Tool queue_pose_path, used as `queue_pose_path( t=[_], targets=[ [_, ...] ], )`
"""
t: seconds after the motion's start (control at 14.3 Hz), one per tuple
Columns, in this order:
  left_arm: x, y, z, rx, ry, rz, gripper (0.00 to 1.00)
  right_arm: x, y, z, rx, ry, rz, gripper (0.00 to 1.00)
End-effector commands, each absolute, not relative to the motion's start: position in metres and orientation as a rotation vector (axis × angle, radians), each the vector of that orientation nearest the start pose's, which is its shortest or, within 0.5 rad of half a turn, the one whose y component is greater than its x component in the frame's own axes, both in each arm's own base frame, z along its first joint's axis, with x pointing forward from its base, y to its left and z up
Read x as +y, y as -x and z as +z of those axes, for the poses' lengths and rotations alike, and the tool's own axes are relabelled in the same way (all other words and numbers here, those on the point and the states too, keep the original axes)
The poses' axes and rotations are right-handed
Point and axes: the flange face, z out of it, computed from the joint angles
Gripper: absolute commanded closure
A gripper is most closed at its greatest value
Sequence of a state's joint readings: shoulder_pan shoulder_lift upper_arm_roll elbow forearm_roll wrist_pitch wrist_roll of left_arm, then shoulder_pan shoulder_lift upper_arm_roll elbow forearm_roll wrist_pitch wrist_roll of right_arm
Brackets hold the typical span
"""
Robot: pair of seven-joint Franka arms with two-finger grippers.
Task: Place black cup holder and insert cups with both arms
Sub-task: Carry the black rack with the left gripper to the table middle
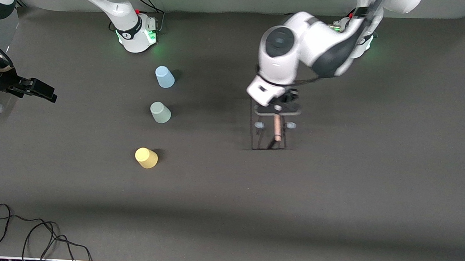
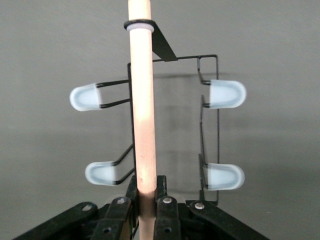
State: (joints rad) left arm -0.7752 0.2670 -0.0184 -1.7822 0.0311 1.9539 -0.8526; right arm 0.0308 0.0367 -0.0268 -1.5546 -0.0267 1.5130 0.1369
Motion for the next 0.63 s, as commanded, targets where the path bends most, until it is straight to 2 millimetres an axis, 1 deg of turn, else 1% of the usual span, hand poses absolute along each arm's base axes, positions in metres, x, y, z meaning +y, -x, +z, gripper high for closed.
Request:
queue_pose_path(
  t=[0.0,0.07,0.21,0.35,0.42,0.56],
  targets=[
    [-0.469,-0.428,0.395,-0.117,3.086,0.02,1.0,-0.001,-0.559,0.61,0.23,3.145,0.129,0.0],
    [-0.472,-0.429,0.392,-0.102,3.09,0.003,1.0,-0.001,-0.559,0.61,0.23,3.145,0.129,0.0],
    [-0.486,-0.422,0.386,-0.062,3.103,-0.027,1.0,-0.001,-0.557,0.61,0.23,3.147,0.148,0.0],
    [-0.491,-0.43,0.376,-0.067,3.109,-0.039,1.0,0.001,-0.558,0.608,0.223,3.147,0.158,0.0],
    [-0.49,-0.432,0.371,-0.055,3.103,-0.031,1.0,-0.001,-0.557,0.609,0.225,3.145,0.154,0.0],
    [-0.493,-0.432,0.359,-0.016,3.082,-0.058,1.0,0.004,-0.557,0.608,0.217,3.136,0.159,0.0]
  ],
)
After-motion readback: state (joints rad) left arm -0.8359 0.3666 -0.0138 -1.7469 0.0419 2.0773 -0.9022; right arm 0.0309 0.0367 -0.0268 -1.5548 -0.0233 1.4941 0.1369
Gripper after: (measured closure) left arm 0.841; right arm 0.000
